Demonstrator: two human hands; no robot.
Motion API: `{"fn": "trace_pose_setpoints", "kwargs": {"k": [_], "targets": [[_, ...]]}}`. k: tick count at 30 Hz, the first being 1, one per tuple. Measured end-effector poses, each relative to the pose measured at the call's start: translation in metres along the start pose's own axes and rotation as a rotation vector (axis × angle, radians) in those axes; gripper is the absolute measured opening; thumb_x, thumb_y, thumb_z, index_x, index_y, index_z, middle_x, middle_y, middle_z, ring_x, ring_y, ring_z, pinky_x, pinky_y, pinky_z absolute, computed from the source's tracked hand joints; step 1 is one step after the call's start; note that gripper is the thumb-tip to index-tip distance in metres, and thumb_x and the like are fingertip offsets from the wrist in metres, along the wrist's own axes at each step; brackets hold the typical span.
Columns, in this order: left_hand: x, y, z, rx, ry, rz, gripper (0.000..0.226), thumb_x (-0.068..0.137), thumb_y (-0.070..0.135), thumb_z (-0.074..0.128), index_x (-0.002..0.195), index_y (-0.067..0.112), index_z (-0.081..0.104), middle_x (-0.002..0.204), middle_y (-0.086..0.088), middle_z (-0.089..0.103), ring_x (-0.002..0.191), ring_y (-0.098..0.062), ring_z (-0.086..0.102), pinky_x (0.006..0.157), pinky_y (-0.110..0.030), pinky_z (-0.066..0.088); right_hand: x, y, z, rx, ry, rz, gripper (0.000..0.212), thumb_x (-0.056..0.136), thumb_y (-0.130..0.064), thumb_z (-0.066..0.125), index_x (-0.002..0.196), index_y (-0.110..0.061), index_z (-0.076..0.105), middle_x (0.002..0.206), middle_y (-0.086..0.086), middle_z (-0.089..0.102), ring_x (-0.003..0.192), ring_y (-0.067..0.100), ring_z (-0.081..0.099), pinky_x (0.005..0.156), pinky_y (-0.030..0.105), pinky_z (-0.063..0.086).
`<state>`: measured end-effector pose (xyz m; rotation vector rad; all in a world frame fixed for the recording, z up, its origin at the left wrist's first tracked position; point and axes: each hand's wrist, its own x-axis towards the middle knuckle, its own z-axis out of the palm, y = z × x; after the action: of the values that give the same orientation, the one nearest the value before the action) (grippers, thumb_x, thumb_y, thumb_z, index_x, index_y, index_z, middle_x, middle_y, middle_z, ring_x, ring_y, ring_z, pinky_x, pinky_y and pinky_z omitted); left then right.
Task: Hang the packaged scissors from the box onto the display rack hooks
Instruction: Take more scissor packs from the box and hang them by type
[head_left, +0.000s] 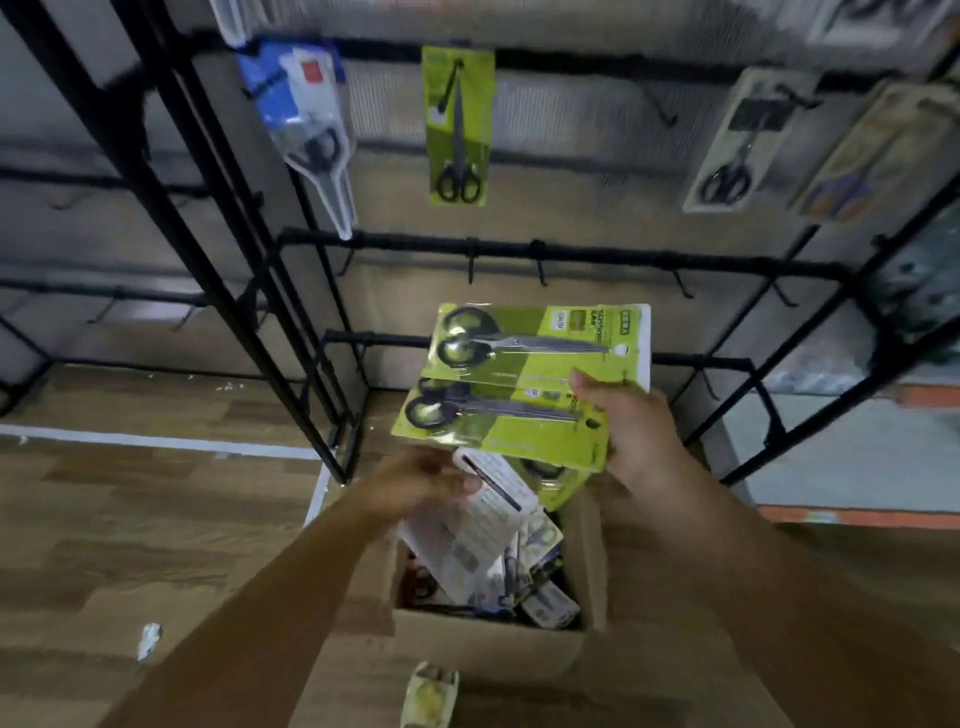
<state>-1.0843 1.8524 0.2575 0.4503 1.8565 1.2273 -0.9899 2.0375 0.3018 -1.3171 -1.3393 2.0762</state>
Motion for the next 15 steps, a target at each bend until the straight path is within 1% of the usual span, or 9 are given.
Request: {"fn": "trace_pose_setpoints", "kwargs": {"k": [1, 3, 5, 6, 7, 9, 11, 13, 15], "targets": [[-0.014, 0.022, -0.004, 0.007, 0.005, 0.017, 0.010, 0.079, 0.004, 0.072, 0.075, 0.012, 0.067, 0.059, 0.013, 0.064, 0.060, 0.003, 0.059, 0.056, -0.006, 0.041, -0.014, -0.019, 0.002, 0.026, -0.040, -0.013, 0.037, 0.074, -0.012, 0.076, 0.104, -0.001, 0.059, 0.095, 0.014, 0.069, 0.065, 0.021, 0.068, 0.057, 0.041, 0.058], [-0.040, 0.056, -0.011, -0.050, 0.038, 0.059, 0.004, 0.082, 0.005, 0.069, 0.083, 0.009, 0.070, 0.068, 0.009, 0.069, 0.065, 0.002, 0.063, 0.060, -0.007, 0.044, -0.040, -0.053, 0.007, 0.067, -0.132, -0.047, 0.021, 0.077, -0.012, 0.073, 0.096, -0.005, 0.066, 0.090, 0.007, 0.071, 0.062, 0.017, 0.068, 0.050, 0.034, 0.056], [-0.062, 0.084, -0.014, -0.187, 0.049, 0.097, 0.007, 0.085, 0.006, 0.064, 0.089, 0.006, 0.069, 0.076, 0.000, 0.072, 0.066, -0.006, 0.067, 0.059, -0.014, 0.050, -0.063, -0.081, 0.015, 0.112, -0.220, -0.084, 0.005, 0.082, -0.012, 0.068, 0.086, -0.011, 0.069, 0.085, 0.002, 0.072, 0.066, 0.017, 0.068, 0.053, 0.033, 0.056], [-0.072, 0.097, -0.015, -0.241, 0.057, 0.111, 0.007, 0.087, 0.008, 0.062, 0.087, 0.007, 0.068, 0.074, -0.002, 0.071, 0.064, -0.010, 0.067, 0.057, -0.017, 0.051, -0.074, -0.094, 0.020, 0.137, -0.260, -0.109, 0.004, 0.083, -0.011, 0.065, 0.086, -0.012, 0.069, 0.085, 0.002, 0.072, 0.070, 0.018, 0.068, 0.058, 0.034, 0.057], [-0.081, 0.109, -0.014, -0.291, 0.082, 0.124, 0.007, 0.088, 0.009, 0.060, 0.085, 0.007, 0.067, 0.070, -0.002, 0.070, 0.061, -0.012, 0.067, 0.054, -0.018, 0.051, -0.085, -0.106, 0.026, 0.155, -0.296, -0.137, 0.005, 0.084, -0.010, 0.065, 0.087, -0.011, 0.068, 0.085, 0.002, 0.072, 0.072, 0.018, 0.069, 0.061, 0.034, 0.057], [-0.092, 0.132, -0.013, -0.385, 0.196, 0.130, 0.006, 0.089, 0.010, 0.061, 0.085, 0.005, 0.061, 0.067, -0.001, 0.066, 0.058, -0.015, 0.063, 0.050, -0.017, 0.048, -0.105, -0.128, 0.036, 0.170, -0.315, -0.198, 0.012, 0.080, -0.008, 0.069, 0.091, -0.009, 0.066, 0.078, 0.003, 0.073, 0.066, 0.019, 0.070, 0.054, 0.034, 0.056], [-0.100, 0.151, -0.010, -0.496, 0.293, 0.127, 0.003, 0.091, 0.007, 0.060, 0.090, 0.005, 0.059, 0.076, -0.006, 0.062, 0.067, -0.020, 0.060, 0.060, -0.024, 0.049, -0.121, -0.144, 0.044, 0.201, -0.292, -0.238, 0.031, 0.073, -0.006, 0.075, 0.101, -0.006, 0.061, 0.080, 0.007, 0.073, 0.064, 0.022, 0.071, 0.051, 0.039, 0.056], [-0.105, 0.172, -0.009, -0.622, 0.303, 0.169, 0.014, 0.093, -0.001, 0.051, 0.089, 0.009, 0.060, 0.084, -0.006, 0.064, 0.077, -0.023, 0.061, 0.071, -0.033, 0.050, -0.130, -0.155, 0.054, 0.211, -0.308, -0.277, 0.042, 0.070, -0.006, 0.076, 0.110, -0.004, 0.061, 0.090, 0.011, 0.073, 0.072, 0.028, 0.071, 0.059, 0.045, 0.057], [-0.106, 0.190, -0.013, -0.681, 0.303, 0.235, 0.023, 0.091, -0.005, 0.045, 0.103, 0.006, 0.061, 0.095, -0.008, 0.066, 0.088, -0.027, 0.062, 0.075, -0.035, 0.051, -0.134, -0.160, 0.065, 0.234, -0.307, -0.309, 0.044, 0.070, -0.007, 0.077, 0.111, -0.005, 0.062, 0.096, 0.011, 0.072, 0.081, 0.030, 0.070, 0.070, 0.051, 0.057]]}}
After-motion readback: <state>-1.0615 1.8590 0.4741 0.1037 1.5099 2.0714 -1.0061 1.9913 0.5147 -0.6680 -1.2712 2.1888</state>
